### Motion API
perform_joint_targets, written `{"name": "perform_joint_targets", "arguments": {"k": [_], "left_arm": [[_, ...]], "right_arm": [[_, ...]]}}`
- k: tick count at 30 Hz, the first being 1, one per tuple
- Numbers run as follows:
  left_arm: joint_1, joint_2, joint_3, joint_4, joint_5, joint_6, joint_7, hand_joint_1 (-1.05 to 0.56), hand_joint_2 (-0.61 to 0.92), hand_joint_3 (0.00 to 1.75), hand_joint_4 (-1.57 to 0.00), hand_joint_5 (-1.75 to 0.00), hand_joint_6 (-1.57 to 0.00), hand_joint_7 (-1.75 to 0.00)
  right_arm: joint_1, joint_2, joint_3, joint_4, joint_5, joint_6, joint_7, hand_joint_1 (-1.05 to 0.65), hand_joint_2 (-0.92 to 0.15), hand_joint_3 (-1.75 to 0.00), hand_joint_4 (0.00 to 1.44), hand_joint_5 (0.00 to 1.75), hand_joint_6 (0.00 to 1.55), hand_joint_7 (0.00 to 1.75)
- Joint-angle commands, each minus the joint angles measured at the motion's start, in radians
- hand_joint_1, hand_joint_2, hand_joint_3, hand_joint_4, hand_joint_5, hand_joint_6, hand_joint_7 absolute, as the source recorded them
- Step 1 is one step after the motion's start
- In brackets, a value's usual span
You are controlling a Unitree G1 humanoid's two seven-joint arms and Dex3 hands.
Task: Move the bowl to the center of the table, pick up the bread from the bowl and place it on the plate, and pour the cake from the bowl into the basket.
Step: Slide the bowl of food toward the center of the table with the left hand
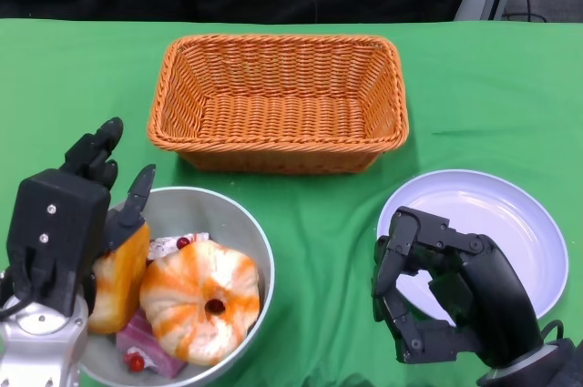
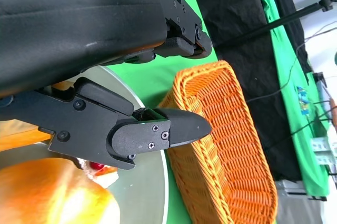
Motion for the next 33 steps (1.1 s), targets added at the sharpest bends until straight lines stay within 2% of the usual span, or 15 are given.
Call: {"name": "perform_joint_targets", "arguments": {"k": [1,8,25,33], "left_arm": [[0.029,-0.006,-0.011,0.029,-0.006,-0.015,-0.016,-0.61,0.92,0.59,-0.36,-0.01,-0.30,-0.01],[0.011,0.017,0.014,0.070,0.017,-0.101,0.016,-0.57,0.92,0.58,-0.32,0.00,-0.30,-0.01],[-0.010,0.069,0.047,0.163,0.065,-0.297,0.063,-0.65,0.92,0.52,-0.32,-0.01,-0.34,-0.01],[-0.020,0.084,0.074,0.169,0.054,-0.320,0.070,-0.62,0.92,0.53,-0.36,-0.02,-0.35,-0.01]], "right_arm": [[0.003,-0.008,0.002,-0.005,0.009,-0.007,0.001,-0.10,-0.40,-1.36,0.88,1.75,0.67,1.68],[-0.003,-0.003,-0.001,0.009,0.007,-0.017,-0.006,-0.09,-0.41,-1.37,0.88,1.75,0.67,1.68],[-0.008,-0.006,-0.002,0.024,0.004,-0.026,-0.006,-0.12,-0.41,-1.35,0.88,1.75,0.68,1.67],[-0.011,0.001,-0.002,0.035,0.007,-0.035,-0.009,-0.12,-0.41,-1.36,0.88,1.75,0.68,1.67]]}}
